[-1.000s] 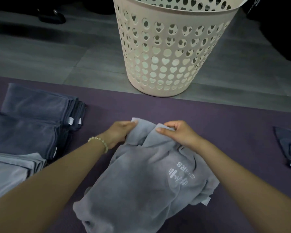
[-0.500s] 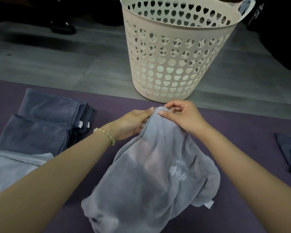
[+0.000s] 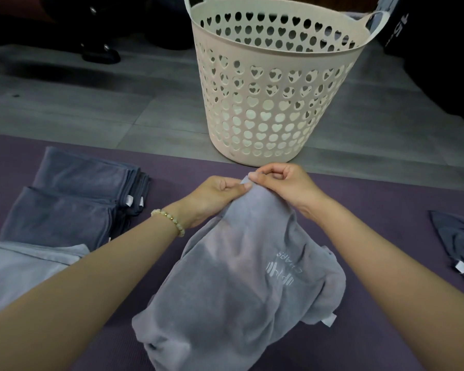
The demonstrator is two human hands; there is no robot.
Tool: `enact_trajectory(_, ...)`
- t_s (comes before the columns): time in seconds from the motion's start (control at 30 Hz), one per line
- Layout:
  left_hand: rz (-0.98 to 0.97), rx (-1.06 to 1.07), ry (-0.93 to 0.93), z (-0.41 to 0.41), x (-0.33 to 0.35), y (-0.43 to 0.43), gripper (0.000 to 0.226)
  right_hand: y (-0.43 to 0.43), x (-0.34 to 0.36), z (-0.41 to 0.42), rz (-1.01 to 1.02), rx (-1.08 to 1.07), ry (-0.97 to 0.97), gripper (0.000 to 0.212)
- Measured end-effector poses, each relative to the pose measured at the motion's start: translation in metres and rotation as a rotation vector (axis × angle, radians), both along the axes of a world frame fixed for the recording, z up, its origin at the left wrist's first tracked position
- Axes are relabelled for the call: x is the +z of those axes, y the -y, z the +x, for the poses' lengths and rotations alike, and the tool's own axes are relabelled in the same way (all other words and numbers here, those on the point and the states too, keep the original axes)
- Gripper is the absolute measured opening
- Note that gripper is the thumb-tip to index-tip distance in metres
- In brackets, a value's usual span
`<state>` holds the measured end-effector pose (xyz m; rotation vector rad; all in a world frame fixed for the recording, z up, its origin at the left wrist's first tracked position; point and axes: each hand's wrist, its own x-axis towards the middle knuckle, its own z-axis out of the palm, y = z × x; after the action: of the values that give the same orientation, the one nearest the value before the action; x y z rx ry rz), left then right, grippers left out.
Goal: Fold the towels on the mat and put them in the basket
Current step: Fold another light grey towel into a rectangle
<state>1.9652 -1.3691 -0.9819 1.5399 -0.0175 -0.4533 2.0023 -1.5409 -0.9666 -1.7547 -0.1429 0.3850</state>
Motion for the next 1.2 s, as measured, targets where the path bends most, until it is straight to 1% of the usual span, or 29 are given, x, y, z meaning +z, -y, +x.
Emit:
enact_trajectory(0.1,-0.004,0.122,-0.019,0.002,0.002,-0.010,0.031,0.015,-0.004,-0.006,-0.069,0.155,-0.126,0.015)
enact_trajectory(0.2,-0.034,0.380,-0.046,0.010,0.005,-0.031,0.031,0.043,-0.020,-0.015,-0.204,0.373,-0.280,0.018)
enact_trajectory(0.23,-0.085,0.476,-0.055,0.012,0.007,-0.040,0.031,0.053,-0.027,-0.019,-0.267,0.416,-0.297,0.014)
enact_trajectory(0.3,-0.213,0.658,-0.058,0.016,0.007,-0.063,0.030,0.073,-0.043,-0.025,-0.381,0.427,-0.301,0.006)
enact_trajectory(0.33,-0.230,0.719,-0.053,0.019,0.005,-0.074,0.030,0.082,-0.052,-0.027,-0.437,0.416,-0.295,0.009)
enact_trajectory(0.37,-0.188,0.751,-0.051,0.022,0.002,-0.083,0.030,0.091,-0.061,-0.028,-0.493,0.407,-0.280,0.014)
enact_trajectory(0.4,-0.088,0.765,-0.053,0.024,-0.003,-0.089,0.032,0.098,-0.070,-0.030,-0.530,0.395,-0.262,0.018)
enact_trajectory(0.43,0.057,0.764,-0.044,0.026,-0.008,-0.092,0.035,0.102,-0.077,-0.032,-0.535,0.371,-0.239,0.018)
enact_trajectory(0.5,0.337,0.698,0.057,0.027,-0.018,-0.087,0.038,0.107,-0.089,-0.033,-0.429,0.260,-0.208,0.014)
enact_trajectory(0.57,0.497,0.541,0.168,0.022,-0.026,-0.069,0.039,0.103,-0.093,-0.032,-0.270,0.150,-0.223,0.009)
enact_trajectory(0.63,0.588,0.366,0.201,0.019,-0.035,-0.046,0.041,0.092,-0.094,-0.028,-0.195,0.119,-0.233,0.007)
enact_trajectory(0.7,0.573,0.184,0.201,0.019,-0.049,-0.023,0.036,0.076,-0.095,-0.022,-0.157,0.104,-0.228,0.008)
enact_trajectory(0.77,0.619,-0.050,0.216,0.018,-0.063,-0.002,0.045,0.062,-0.097,-0.014,-0.097,0.094,-0.226,0.015)
enact_trajectory(0.8,0.603,-0.135,0.191,0.018,-0.070,0.006,0.047,0.058,-0.098,-0.010,-0.041,0.095,-0.255,0.019)
enact_trajectory(0.83,0.555,-0.180,0.150,0.017,-0.077,0.013,0.045,0.055,-0.099,-0.006,0.024,0.097,-0.296,0.021)
enact_trajectory(0.9,0.460,-0.161,0.097,0.017,-0.090,0.019,0.036,0.053,-0.102,0.000,0.124,0.100,-0.362,0.021)
enact_trajectory(0.93,0.433,-0.131,0.089,0.018,-0.095,0.018,0.034,0.053,-0.106,0.001,0.131,0.084,-0.380,0.020)
enact_trajectory(1.03,0.361,-0.045,0.027,0.023,-0.107,0.013,0.030,0.051,-0.122,0.003,0.016,-0.040,-0.398,0.025)
enact_trajectory(1.1,0.359,-0.004,0.016,0.028,-0.116,0.012,0.026,0.046,-0.134,0.004,-0.059,-0.168,-0.398,0.025)
enact_trajectory(1.2,0.399,0.085,0.033,0.032,-0.132,0.019,0.034,0.035,-0.152,0.009,-0.144,-0.378,-0.344,0.020)
